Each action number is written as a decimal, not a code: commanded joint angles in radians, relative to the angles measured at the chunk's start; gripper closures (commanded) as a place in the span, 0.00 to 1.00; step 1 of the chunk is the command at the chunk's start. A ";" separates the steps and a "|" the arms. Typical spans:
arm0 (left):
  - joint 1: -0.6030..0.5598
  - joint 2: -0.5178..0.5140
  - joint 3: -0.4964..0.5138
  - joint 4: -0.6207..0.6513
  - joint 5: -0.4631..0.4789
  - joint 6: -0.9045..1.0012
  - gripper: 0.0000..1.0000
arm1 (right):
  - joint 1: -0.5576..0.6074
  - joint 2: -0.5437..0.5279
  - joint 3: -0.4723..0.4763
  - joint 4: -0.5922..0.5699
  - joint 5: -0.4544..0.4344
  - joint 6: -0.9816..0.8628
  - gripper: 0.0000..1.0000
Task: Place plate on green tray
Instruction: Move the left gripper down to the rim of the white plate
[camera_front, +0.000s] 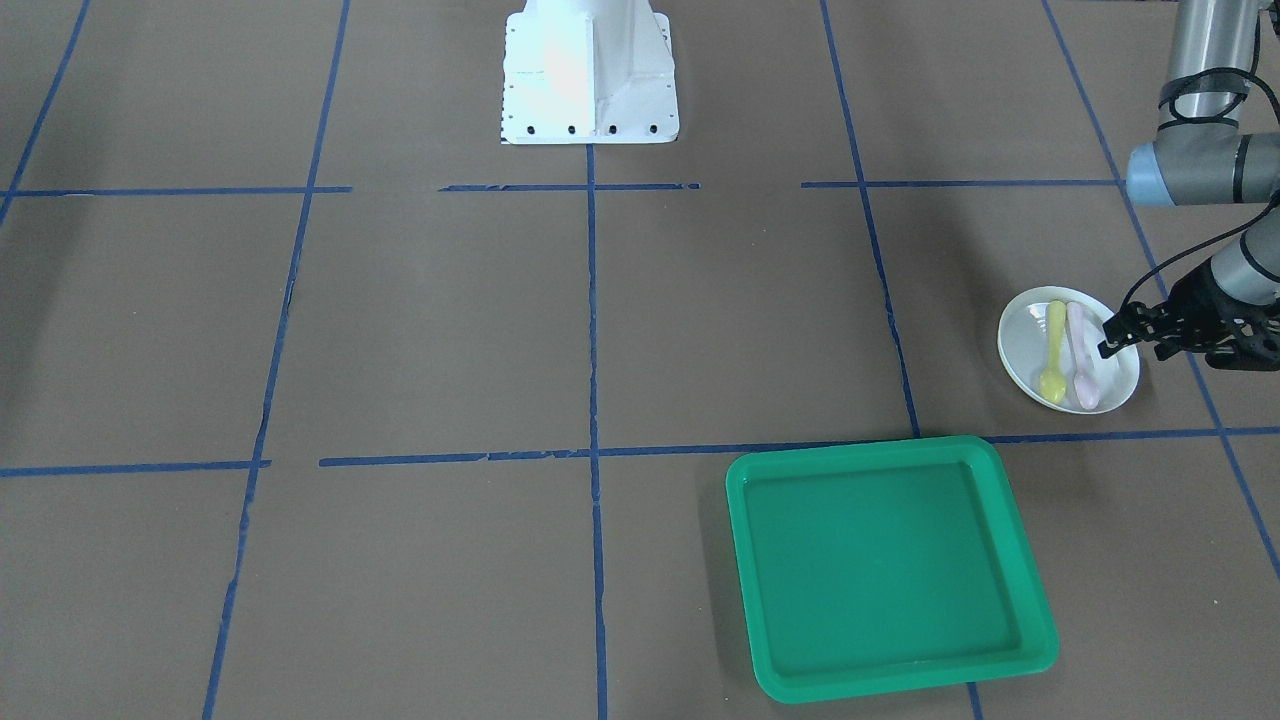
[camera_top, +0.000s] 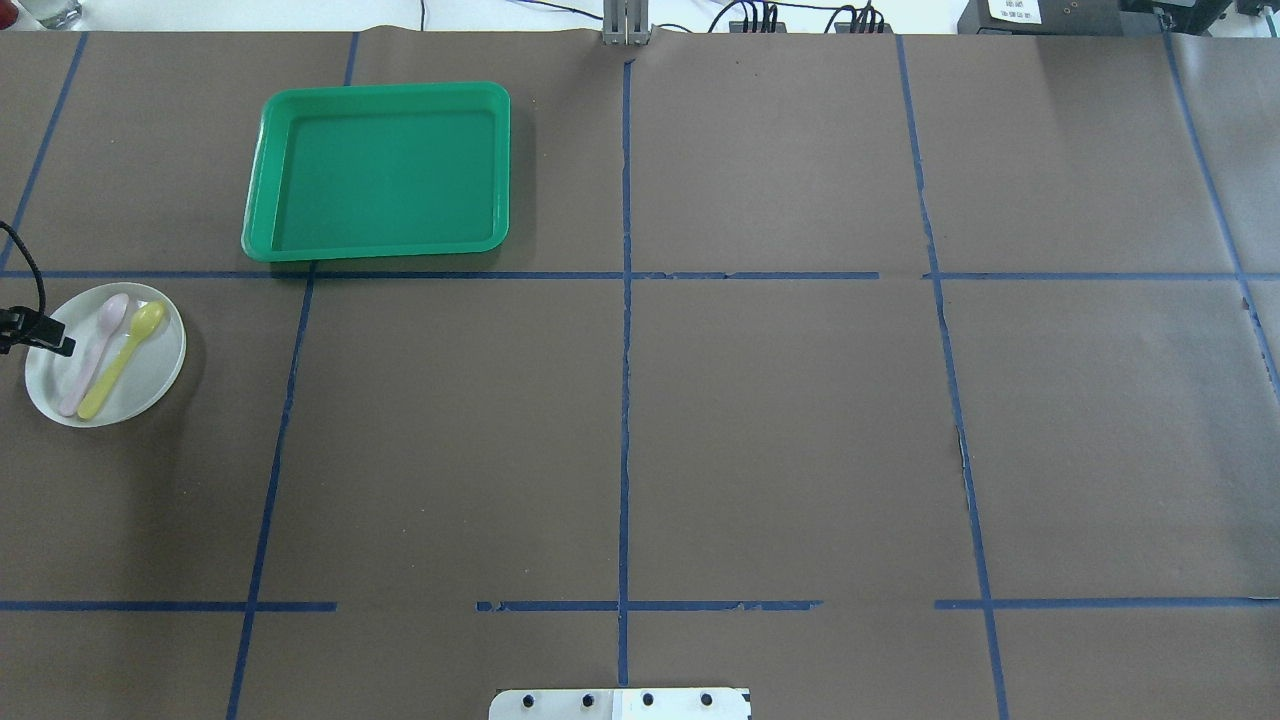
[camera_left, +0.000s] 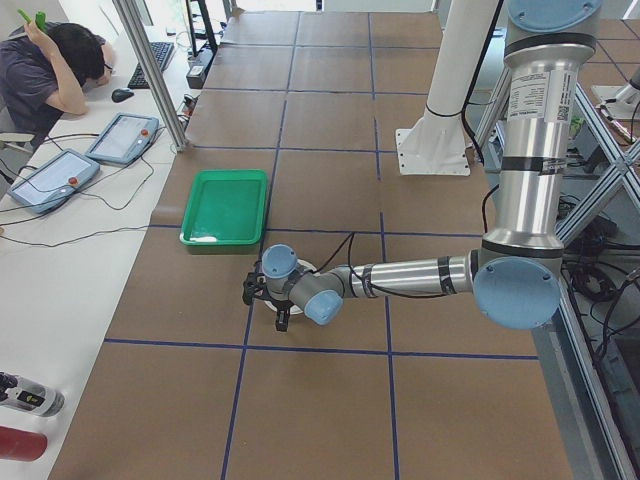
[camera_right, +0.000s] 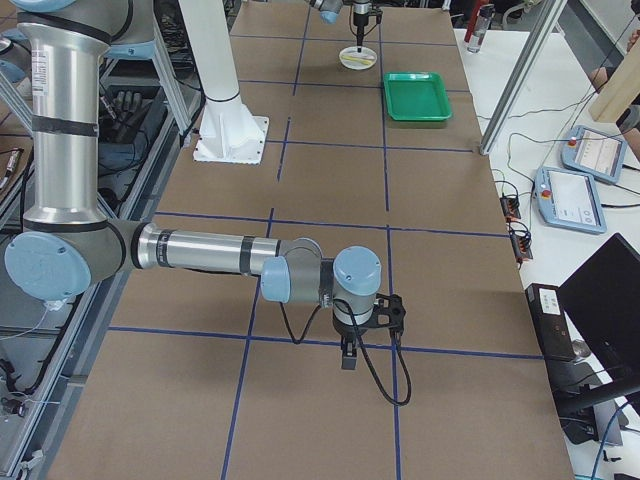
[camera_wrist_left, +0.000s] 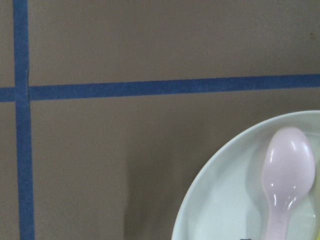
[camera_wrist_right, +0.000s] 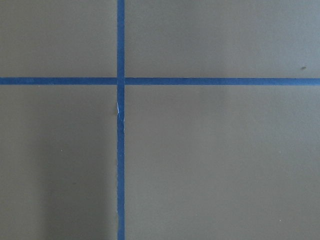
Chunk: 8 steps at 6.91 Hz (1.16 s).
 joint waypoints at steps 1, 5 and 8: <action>0.002 0.001 0.003 0.000 -0.002 0.009 0.76 | 0.000 0.000 0.000 0.000 0.000 0.000 0.00; -0.003 0.014 -0.024 0.003 -0.099 0.011 1.00 | 0.000 0.000 0.000 0.000 0.000 0.000 0.00; -0.119 0.016 -0.028 0.049 -0.395 0.067 1.00 | 0.000 0.000 0.000 0.000 0.000 0.000 0.00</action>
